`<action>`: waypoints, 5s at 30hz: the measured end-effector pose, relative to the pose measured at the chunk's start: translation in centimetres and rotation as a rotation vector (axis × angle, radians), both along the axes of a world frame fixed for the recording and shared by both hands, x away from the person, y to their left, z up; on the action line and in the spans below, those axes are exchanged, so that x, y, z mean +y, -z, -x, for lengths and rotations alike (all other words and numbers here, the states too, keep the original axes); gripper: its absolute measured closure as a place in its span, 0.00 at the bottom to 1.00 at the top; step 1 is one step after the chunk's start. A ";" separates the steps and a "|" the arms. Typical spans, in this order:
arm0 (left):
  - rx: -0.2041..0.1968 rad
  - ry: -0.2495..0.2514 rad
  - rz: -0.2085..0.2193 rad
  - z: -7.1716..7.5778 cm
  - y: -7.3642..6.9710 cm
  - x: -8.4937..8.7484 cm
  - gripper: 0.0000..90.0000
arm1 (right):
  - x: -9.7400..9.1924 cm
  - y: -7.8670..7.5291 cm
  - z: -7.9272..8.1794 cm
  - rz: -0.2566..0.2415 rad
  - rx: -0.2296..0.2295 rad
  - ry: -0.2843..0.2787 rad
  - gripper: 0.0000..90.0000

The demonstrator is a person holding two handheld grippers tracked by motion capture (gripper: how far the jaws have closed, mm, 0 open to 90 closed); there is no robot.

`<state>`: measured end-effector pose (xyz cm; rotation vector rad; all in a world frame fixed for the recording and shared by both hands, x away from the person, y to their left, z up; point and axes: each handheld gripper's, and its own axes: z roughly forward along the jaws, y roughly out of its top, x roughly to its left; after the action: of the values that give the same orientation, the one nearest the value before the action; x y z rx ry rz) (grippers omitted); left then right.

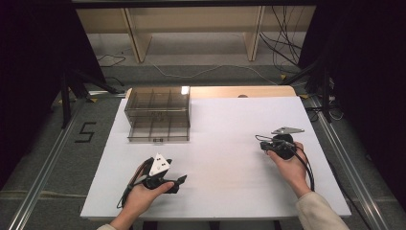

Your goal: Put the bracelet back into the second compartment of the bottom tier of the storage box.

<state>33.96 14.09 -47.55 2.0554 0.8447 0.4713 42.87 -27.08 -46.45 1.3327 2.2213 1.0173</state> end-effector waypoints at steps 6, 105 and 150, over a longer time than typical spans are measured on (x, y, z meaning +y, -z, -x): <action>-0.001 0.003 -0.001 0.0 0.0 -0.1 0.24 | 1.0 -0.5 0.3 0.007 -0.029 -0.055 0.98; 0.001 0.028 0.002 -0.1 0.1 -0.6 0.24 | 13.4 -3.3 -0.8 -0.040 -0.128 -0.302 0.98; 0.008 0.009 0.003 -0.2 0.1 -0.7 0.21 | 18.4 -4.2 -1.6 -0.056 -0.153 -0.375 0.98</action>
<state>34.12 13.39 -47.66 2.0585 0.8406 0.4569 44.51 -8.73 -42.21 0.8390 2.3885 1.2694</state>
